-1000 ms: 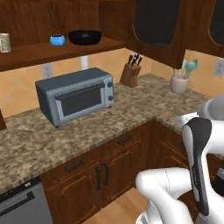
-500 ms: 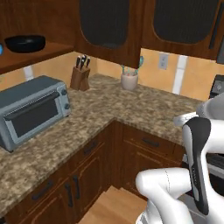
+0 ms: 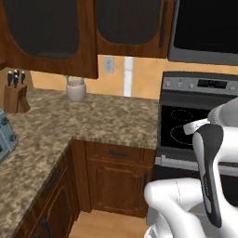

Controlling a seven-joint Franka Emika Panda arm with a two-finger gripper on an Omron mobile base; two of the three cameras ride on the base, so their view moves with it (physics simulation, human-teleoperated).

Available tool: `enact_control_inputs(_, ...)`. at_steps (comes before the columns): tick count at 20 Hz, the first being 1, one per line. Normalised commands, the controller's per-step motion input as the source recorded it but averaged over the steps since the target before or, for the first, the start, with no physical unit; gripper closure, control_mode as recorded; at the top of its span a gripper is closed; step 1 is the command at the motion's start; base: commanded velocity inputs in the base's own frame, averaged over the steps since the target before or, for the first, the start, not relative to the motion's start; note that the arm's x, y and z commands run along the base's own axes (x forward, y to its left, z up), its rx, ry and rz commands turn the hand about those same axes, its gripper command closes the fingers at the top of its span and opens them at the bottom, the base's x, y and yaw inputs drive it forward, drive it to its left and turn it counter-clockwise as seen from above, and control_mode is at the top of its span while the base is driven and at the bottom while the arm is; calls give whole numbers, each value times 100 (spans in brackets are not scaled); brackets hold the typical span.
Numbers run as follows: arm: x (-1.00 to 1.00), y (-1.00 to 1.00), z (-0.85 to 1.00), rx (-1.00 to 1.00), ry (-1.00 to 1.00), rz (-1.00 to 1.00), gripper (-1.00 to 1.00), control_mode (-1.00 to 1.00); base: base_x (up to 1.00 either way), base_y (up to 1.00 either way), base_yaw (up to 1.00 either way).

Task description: Gather all objects into one cabinet and sort the glasses and bowls to opposite sides.

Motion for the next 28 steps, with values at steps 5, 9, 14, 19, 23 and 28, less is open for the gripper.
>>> enact_control_inputs(5, 0, 0, 0, 0, 0, 0, -100, 100, -39, 0, -70)
enact_control_inputs(9, 0, 0, 0, 0, 0, 0, -100, 100, -25, 0, -73)
enact_control_inputs(14, 0, 0, 0, 0, 0, 0, -100, 100, -5, -14, -72)
enact_control_inputs(19, 0, 0, 0, 0, 0, 0, -100, 100, 0, -30, -70)
enact_control_inputs(23, 0, 0, 0, 0, 0, 0, -100, 100, 0, -33, -68)
enact_control_inputs(28, 0, 0, 0, 0, 0, 0, -100, 100, 0, -50, -66)
